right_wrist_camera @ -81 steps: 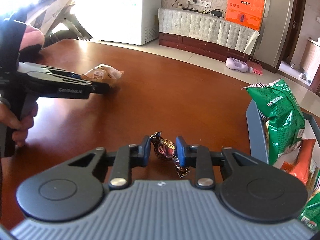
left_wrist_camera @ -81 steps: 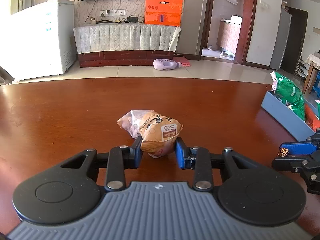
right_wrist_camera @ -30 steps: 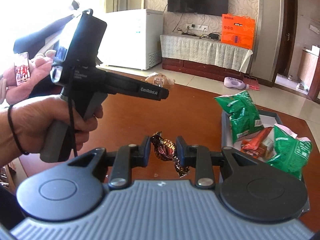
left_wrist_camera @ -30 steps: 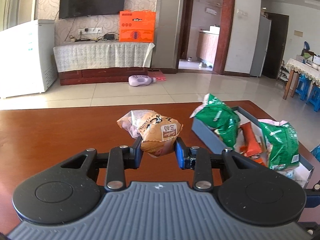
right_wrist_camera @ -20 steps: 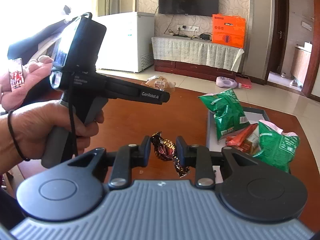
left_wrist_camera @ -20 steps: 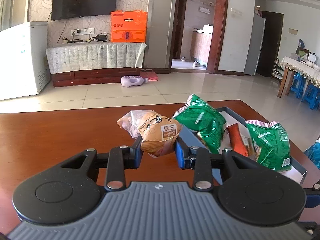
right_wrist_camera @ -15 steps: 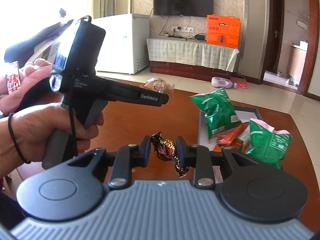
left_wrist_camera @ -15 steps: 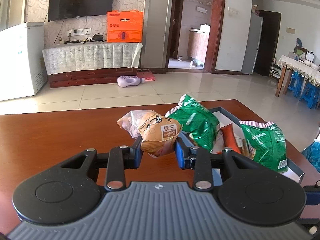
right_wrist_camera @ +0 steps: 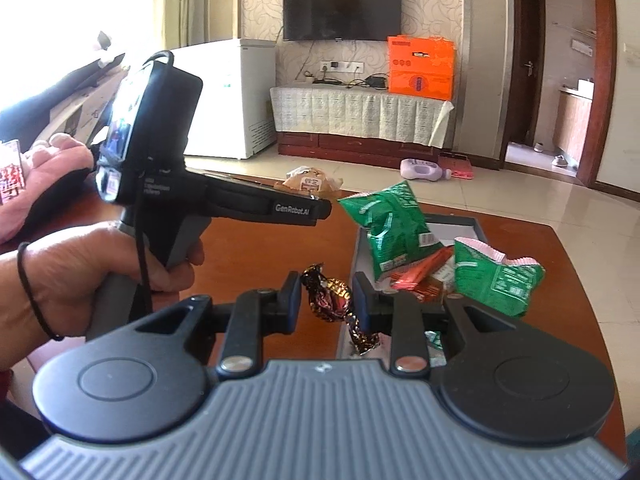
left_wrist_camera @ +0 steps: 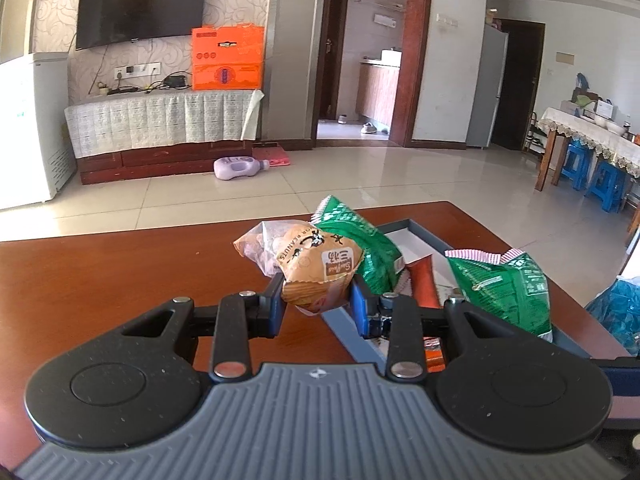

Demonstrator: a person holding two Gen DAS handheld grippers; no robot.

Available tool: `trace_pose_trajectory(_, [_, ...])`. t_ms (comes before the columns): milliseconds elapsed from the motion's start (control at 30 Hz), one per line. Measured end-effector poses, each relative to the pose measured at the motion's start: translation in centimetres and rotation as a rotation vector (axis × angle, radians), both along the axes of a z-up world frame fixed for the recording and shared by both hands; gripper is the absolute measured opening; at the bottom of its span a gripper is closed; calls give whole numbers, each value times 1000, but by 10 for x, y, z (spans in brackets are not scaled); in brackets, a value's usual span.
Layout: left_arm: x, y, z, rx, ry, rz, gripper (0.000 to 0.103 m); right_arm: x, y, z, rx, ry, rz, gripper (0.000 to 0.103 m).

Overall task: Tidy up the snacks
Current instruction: 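Carry the pastry and the chocolate over the box, then lower the pastry into the box and open the left tool while the right tool releases the chocolate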

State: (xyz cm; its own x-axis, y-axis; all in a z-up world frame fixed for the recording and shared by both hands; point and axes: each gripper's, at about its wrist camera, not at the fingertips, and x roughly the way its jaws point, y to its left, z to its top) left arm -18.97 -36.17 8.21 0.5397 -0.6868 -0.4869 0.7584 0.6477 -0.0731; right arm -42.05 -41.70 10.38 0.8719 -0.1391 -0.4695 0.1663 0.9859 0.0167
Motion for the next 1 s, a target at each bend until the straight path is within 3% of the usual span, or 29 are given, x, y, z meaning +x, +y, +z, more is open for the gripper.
trace_pose_trajectory(1000, [-15, -120, -39, 23, 9, -142, 39, -4, -37, -13, 22, 48, -46, 31])
